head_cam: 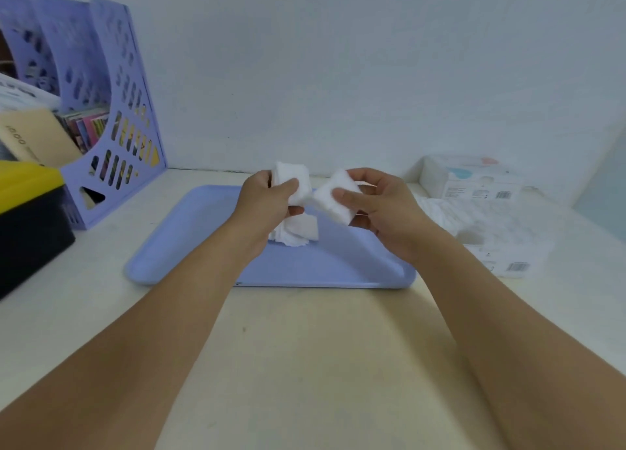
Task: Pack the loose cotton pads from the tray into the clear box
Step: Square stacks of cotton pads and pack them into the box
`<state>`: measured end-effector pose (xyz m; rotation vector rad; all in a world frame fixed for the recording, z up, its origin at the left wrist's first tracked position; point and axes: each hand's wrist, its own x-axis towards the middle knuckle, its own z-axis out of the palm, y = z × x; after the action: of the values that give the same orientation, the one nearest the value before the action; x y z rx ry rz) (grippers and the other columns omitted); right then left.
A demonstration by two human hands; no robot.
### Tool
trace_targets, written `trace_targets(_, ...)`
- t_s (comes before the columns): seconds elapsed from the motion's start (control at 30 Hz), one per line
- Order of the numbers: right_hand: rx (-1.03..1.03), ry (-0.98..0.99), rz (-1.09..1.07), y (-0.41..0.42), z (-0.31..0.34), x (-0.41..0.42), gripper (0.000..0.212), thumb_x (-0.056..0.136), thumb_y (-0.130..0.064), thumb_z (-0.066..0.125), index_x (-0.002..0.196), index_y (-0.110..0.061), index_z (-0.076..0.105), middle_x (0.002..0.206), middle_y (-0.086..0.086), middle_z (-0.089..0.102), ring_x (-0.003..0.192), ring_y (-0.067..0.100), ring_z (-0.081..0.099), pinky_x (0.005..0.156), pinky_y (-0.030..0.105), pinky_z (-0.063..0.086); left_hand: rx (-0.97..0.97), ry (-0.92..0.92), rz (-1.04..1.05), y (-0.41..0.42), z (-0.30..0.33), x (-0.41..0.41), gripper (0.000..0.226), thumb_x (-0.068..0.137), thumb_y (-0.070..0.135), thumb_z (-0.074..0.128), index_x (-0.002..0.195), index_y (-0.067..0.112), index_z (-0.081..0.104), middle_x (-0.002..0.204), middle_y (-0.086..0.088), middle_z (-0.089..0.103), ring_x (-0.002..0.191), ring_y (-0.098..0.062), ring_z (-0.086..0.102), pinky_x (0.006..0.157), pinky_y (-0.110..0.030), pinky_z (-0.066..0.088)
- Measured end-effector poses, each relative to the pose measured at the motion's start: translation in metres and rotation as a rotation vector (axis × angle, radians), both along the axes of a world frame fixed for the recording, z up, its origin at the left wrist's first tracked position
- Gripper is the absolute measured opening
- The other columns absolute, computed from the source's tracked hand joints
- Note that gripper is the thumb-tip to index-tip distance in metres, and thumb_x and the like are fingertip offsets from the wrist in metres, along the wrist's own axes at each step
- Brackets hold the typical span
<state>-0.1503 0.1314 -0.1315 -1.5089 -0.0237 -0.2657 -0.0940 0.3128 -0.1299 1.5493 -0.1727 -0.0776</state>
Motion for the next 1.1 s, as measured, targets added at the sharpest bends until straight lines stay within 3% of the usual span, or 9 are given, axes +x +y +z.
trace_targets(0.13,0.096,-0.036,0.083,-0.002,0.013,-0.010,0.018,0.094,-0.007,0.068,0.111,-0.010,0.068,0.090,0.008,0.075,0.079,0.019,0.072,0.068,0.030,0.060,0.070,0.056,-0.190,-0.008,0.001,-0.019,0.016,0.094,0.016,0.066,0.105,0.008,0.074,0.098,-0.009,0.077,0.080,-0.017,0.074,0.080,-0.040,0.063)
trace_targets(0.23,-0.056,-0.044,0.053,-0.006,0.016,-0.009,0.016,0.092,-0.016,0.072,0.108,-0.016,0.071,0.097,0.013,0.075,0.090,0.025,0.069,0.085,0.044,0.057,0.036,0.116,-0.360,-0.015,0.001,-0.033,0.020,0.098,0.014,0.058,0.111,0.006,0.072,0.104,-0.008,0.077,0.089,-0.014,0.075,0.069,-0.022,0.058)
trace_targets(0.43,-0.211,-0.026,0.059,-0.010,0.018,-0.014,0.014,0.091,-0.019,0.074,0.104,-0.016,0.071,0.098,0.019,0.074,0.088,0.025,0.065,0.084,0.042,0.048,-0.025,0.196,-0.436,-0.015,0.003,-0.041,0.028,0.102,0.007,0.044,0.108,0.002,0.070,0.099,-0.014,0.078,0.091,-0.027,0.076,0.070,-0.027,0.061)
trace_targets(0.6,-0.280,-0.030,0.101,-0.013,0.018,-0.012,0.033,0.079,-0.035,0.080,0.109,-0.020,0.074,0.113,0.032,0.065,0.092,0.029,0.059,0.085,0.046,0.044,-0.007,0.193,-0.441,-0.011,0.006,-0.042,0.028,0.102,0.010,0.046,0.106,-0.002,0.071,0.096,-0.017,0.077,0.088,-0.030,0.075,0.068,-0.031,0.061)
trace_targets(0.8,-0.401,-0.057,0.109,-0.016,0.019,-0.014,0.022,0.094,-0.016,0.071,0.115,-0.010,0.072,0.109,0.023,0.071,0.085,0.023,0.059,0.074,0.038,0.043,0.005,0.204,-0.501,-0.009,0.007,-0.039,0.033,0.102,0.008,0.040,0.109,-0.006,0.069,0.100,-0.022,0.075,0.089,-0.034,0.074,0.069,-0.034,0.061)
trace_targets(0.9,-0.426,-0.116,0.097,-0.014,0.018,-0.014,0.018,0.093,-0.008,0.070,0.110,-0.006,0.073,0.108,0.011,0.074,0.080,0.010,0.064,0.069,0.023,0.049,-0.023,0.213,-0.510,-0.012,0.005,-0.040,0.035,0.103,0.012,0.038,0.110,-0.002,0.069,0.101,-0.020,0.075,0.089,-0.035,0.074,0.069,-0.034,0.061)
trace_targets(1.0,-0.489,-0.240,0.030,-0.013,0.015,-0.010,0.015,0.091,-0.005,0.072,0.106,-0.009,0.075,0.094,-0.010,0.075,0.072,0.001,0.065,0.067,0.014,0.048,-0.048,0.245,-0.551,-0.014,0.003,-0.040,0.042,0.107,0.033,0.039,0.123,0.006,0.066,0.114,-0.021,0.073,0.095,-0.036,0.073,0.070,-0.034,0.060)
trace_targets(1.1,-0.576,-0.350,-0.090,-0.010,0.010,-0.005,0.011,0.088,-0.011,0.076,0.095,-0.020,0.078,0.096,-0.009,0.075,0.083,0.014,0.066,0.070,0.022,0.050,-0.066,0.277,-0.598,-0.015,0.002,-0.038,0.052,0.106,0.051,0.037,0.130,0.012,0.062,0.119,-0.019,0.071,0.098,-0.035,0.073,0.074,-0.032,0.061)
